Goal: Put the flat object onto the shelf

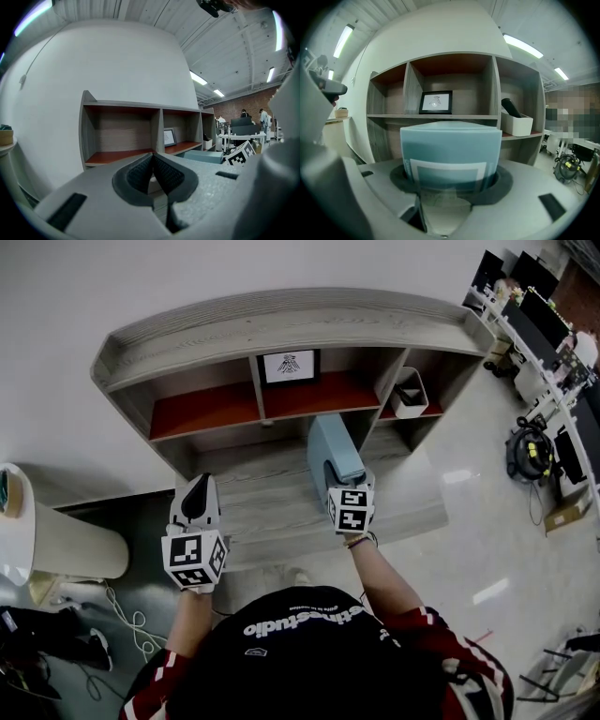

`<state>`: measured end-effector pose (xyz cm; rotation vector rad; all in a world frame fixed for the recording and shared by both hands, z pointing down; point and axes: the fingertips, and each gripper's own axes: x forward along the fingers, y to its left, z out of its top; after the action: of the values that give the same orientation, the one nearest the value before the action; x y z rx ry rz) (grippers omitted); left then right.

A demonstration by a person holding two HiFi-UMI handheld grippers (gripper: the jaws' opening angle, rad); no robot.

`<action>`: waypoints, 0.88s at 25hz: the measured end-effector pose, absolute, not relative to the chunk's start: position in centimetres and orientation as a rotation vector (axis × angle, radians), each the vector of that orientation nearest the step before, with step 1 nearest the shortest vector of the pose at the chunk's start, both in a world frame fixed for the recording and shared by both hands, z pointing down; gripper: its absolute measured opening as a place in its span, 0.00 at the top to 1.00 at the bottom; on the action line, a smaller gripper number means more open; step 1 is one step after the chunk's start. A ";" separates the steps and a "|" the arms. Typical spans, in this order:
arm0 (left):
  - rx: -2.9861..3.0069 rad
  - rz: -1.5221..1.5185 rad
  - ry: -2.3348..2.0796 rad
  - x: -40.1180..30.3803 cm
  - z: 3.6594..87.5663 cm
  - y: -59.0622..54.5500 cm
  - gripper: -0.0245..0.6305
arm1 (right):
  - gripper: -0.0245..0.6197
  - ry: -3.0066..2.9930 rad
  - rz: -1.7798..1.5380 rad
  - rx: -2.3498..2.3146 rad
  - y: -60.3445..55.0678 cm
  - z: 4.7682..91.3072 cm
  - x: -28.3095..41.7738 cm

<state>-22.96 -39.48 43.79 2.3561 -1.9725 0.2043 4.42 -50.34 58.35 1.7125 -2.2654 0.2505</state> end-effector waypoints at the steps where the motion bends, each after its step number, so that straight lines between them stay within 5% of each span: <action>1: 2.354 0.207 -1.975 -23.1 43.8 -39.6 0.95 | 0.53 -2.265 0.252 1.714 -50.5 58.4 4.4; 22: 2.322 0.212 -2.012 -24.0 43.8 -42.4 0.95 | 0.53 -2.213 0.269 1.752 -54.3 59.4 2.3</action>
<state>-23.97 -42.45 43.82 2.3215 -2.0123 0.2118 2.30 -54.28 59.37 1.7522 -2.2133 0.2693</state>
